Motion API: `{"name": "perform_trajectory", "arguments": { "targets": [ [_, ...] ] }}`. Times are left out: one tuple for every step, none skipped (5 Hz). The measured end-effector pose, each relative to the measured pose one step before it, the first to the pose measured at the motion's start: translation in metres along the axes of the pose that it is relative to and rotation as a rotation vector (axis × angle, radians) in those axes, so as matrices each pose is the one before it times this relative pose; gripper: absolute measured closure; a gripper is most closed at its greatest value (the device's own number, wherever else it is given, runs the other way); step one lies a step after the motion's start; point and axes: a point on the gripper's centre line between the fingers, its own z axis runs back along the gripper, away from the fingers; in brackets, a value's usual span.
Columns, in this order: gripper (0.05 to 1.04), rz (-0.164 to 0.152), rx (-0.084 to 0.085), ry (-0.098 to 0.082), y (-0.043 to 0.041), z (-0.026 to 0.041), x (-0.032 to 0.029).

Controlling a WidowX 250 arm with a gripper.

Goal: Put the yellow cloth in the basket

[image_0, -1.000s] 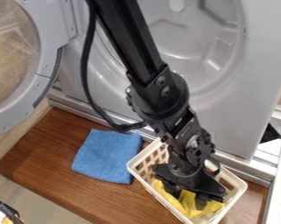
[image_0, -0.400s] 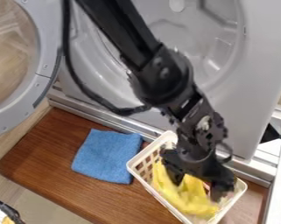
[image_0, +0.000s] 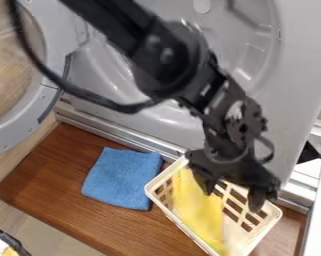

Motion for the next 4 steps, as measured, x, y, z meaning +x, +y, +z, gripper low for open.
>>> {"name": "perform_trajectory", "arguments": {
  "targets": [
    [0.085,0.0039,0.0004,-0.0315,-0.00025,0.01176,0.00561],
    [0.085,-0.0023,0.0004,-0.0154,-0.00255,0.01210,0.00190],
    [0.085,0.0087,-0.0007,-0.0031,-0.00063,0.00842,0.00037],
    [0.085,0.0042,0.0175,0.0155,0.00072,0.00293,0.00254]
  ]
}}
